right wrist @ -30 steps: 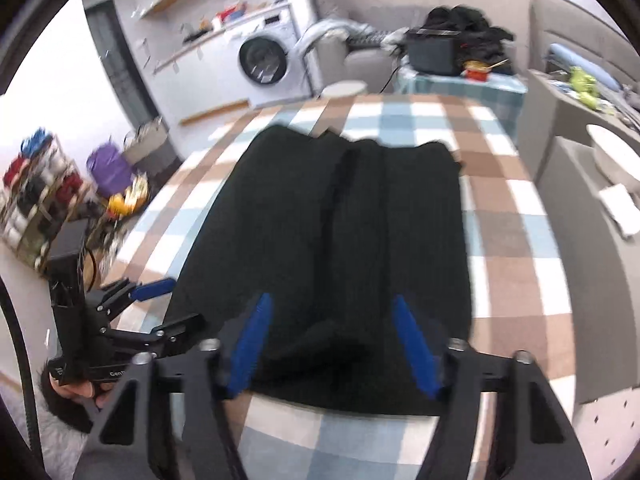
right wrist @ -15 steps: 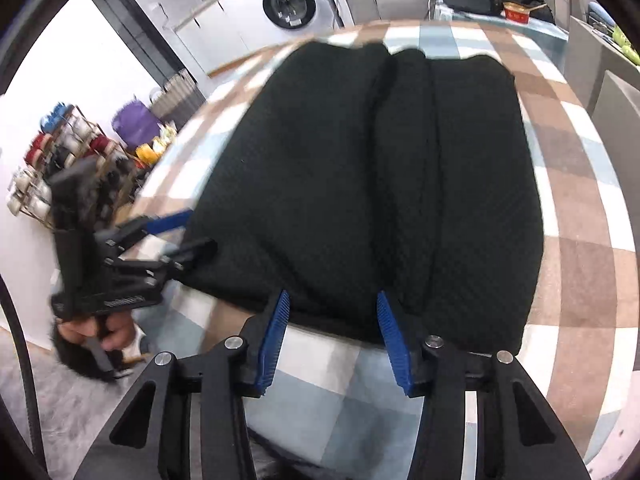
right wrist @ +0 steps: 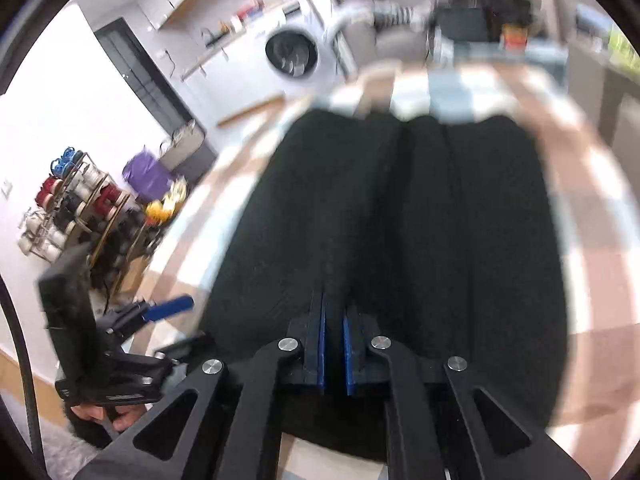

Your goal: Fold small clothes

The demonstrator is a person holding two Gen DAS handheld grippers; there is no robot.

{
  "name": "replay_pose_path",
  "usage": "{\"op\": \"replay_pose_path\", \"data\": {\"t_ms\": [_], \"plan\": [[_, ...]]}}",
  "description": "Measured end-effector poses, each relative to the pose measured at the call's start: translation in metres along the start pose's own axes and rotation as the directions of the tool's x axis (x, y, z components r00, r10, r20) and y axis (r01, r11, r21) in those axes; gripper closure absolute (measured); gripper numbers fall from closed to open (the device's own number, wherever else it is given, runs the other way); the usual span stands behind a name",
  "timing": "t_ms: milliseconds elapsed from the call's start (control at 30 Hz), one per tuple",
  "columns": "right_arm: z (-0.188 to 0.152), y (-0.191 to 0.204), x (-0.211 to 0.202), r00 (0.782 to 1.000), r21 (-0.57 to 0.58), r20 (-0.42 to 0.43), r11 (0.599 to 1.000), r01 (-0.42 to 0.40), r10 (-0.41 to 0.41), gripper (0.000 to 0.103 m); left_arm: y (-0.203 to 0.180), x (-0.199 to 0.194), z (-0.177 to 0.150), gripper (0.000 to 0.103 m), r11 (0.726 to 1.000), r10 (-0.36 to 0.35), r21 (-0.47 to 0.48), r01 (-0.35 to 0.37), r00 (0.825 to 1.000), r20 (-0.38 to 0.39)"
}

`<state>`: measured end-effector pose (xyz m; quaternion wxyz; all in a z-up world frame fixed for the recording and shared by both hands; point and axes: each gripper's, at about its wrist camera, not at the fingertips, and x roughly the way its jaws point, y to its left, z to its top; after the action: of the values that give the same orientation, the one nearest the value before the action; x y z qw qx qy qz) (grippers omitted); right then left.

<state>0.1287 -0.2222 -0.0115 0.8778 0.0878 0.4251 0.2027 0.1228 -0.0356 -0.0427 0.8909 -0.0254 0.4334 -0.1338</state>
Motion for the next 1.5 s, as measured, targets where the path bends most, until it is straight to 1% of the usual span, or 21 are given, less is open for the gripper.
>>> {"op": "replay_pose_path", "data": {"t_ms": [67, 100, 167, 233, 367, 467, 533, 567, 600, 733, 833, 967, 1133, 1167, 1200, 1233, 1300, 1333, 1400, 1467, 1500], "plan": [[0.000, 0.004, -0.024, 0.998, -0.008, 0.048, 0.999, 0.043, -0.042, 0.097, -0.003, -0.002, 0.003, 0.031, 1.000, -0.005, 0.011, 0.005, 1.000, 0.010], [-0.002, 0.002, -0.024, 0.998, -0.010, 0.033, 0.998, 0.063, -0.062, 0.097, -0.006, -0.002, 0.004, 0.030, 1.000, -0.024, 0.017, 0.024, 1.000, 0.011], [-0.011, -0.015, -0.005, 0.990, 0.020, -0.050, 0.991, 0.132, -0.131, 0.096, -0.012, 0.001, 0.005, 0.030, 0.998, -0.047, 0.031, 0.046, 0.999, 0.007], [-0.020, -0.029, 0.020, 0.973, 0.044, -0.149, 0.982, 0.184, -0.175, 0.092, -0.020, 0.007, 0.004, 0.031, 0.998, -0.041, 0.057, 0.042, 0.999, -0.016], [-0.021, -0.036, 0.010, 0.986, 0.069, -0.128, 0.991, 0.117, -0.107, 0.071, -0.030, 0.013, -0.004, 0.030, 0.994, -0.068, 0.087, 0.072, 0.997, -0.048], [-0.029, -0.032, 0.008, 0.987, 0.036, -0.153, 0.998, 0.050, -0.044, 0.071, -0.032, 0.017, -0.008, 0.030, 0.993, -0.073, 0.086, 0.079, 0.995, -0.064], [-0.039, -0.029, 0.012, 0.978, -0.019, -0.191, 0.997, 0.077, -0.080, 0.078, -0.031, 0.020, -0.009, 0.030, 0.994, -0.074, 0.078, 0.080, 0.994, -0.078], [-0.044, -0.026, 0.016, 0.968, -0.060, -0.226, 0.993, 0.100, -0.111, 0.081, -0.030, 0.020, -0.009, 0.030, 0.994, -0.077, 0.077, 0.083, 0.994, -0.079], [-0.044, -0.026, 0.013, 0.968, -0.072, -0.225, 0.993, 0.097, -0.111, 0.080, -0.028, 0.020, -0.010, 0.030, 0.994, -0.077, 0.075, 0.083, 0.994, -0.077], [-0.010, -0.033, 0.001, 0.989, -0.009, -0.128, 0.997, 0.071, -0.072, 0.073, -0.022, 0.019, -0.006, 0.030, 0.995, -0.083, 0.050, 0.087, 0.994, -0.064], [0.020, -0.037, 0.014, 0.994, 0.029, -0.086, 0.997, 0.077, -0.074, 0.073, -0.016, 0.018, -0.002, 0.031, 0.997, -0.078, 0.024, 0.079, 0.995, -0.056], [0.072, -0.052, 0.062, 0.994, 0.089, -0.092, 0.994, 0.059, -0.050, 0.070, -0.006, 0.014, 0.000, 0.031, 0.999, -0.048, -0.013, 0.048, 0.998, -0.041], [0.111, -0.070, 0.118, 0.988, 0.126, -0.145, 0.990, 0.064, -0.045, 0.070, 0.012, 0.014, 0.001, 0.031, 0.997, -0.022, -0.074, 0.020, 0.999, -0.036], [0.118, -0.072, 0.125, 0.990, 0.129, -0.136, 0.990, 0.064, -0.046, 0.074, 0.014, 0.015, 0.001, 0.031, 0.997, -0.025, -0.081, 0.022, 0.999, -0.037], [0.125, -0.067, 0.127, 0.991, 0.087, -0.117, 0.993, 0.079, -0.068, 0.092, 0.016, 0.015, 0.002, 0.031, 0.996, -0.021, -0.087, 0.018, 0.999, -0.038], [0.129, -0.063, 0.125, 0.992, 0.045, -0.098, 0.995, 0.090, -0.086, 0.095, 0.017, 0.015, 0.003, 0.031, 0.996, -0.017, -0.090, 0.014, 0.999, -0.036], [0.139, -0.047, 0.106, 0.996, -0.033, 0.006, 0.996, 0.085, -0.085, 0.096, 0.019, 0.014, 0.005, 0.030, 0.996, -0.016, -0.091, 0.014, 0.999, -0.029], [0.142, -0.042, 0.100, 0.992, -0.061, 0.029, 0.991, 0.122, -0.121, 0.096, 0.019, 0.014, 0.006, 0.031, 0.996, -0.017, -0.094, 0.014, 1.000, -0.025], [0.146, -0.047, 0.105, 0.990, -0.063, 0.004, 0.988, 0.143, -0.143, 0.095, 0.020, 0.015, 0.008, 0.031, 0.995, -0.023, -0.098, 0.021, 1.000, -0.019], [0.143, -0.062, 0.120, 0.977, -0.033, -0.096, 0.982, 0.189, -0.191, 0.091, 0.019, 0.017, 0.009, 0.031, 0.995, -0.020, -0.095, 0.018, 1.000, -0.022], [0.140, -0.069, 0.122, 0.972, -0.005, -0.137, 0.981, 0.194, -0.193, 0.091, 0.019, 0.017, 0.010, 0.031, 0.996, -0.021, -0.092, 0.019, 1.000, -0.020]]}}
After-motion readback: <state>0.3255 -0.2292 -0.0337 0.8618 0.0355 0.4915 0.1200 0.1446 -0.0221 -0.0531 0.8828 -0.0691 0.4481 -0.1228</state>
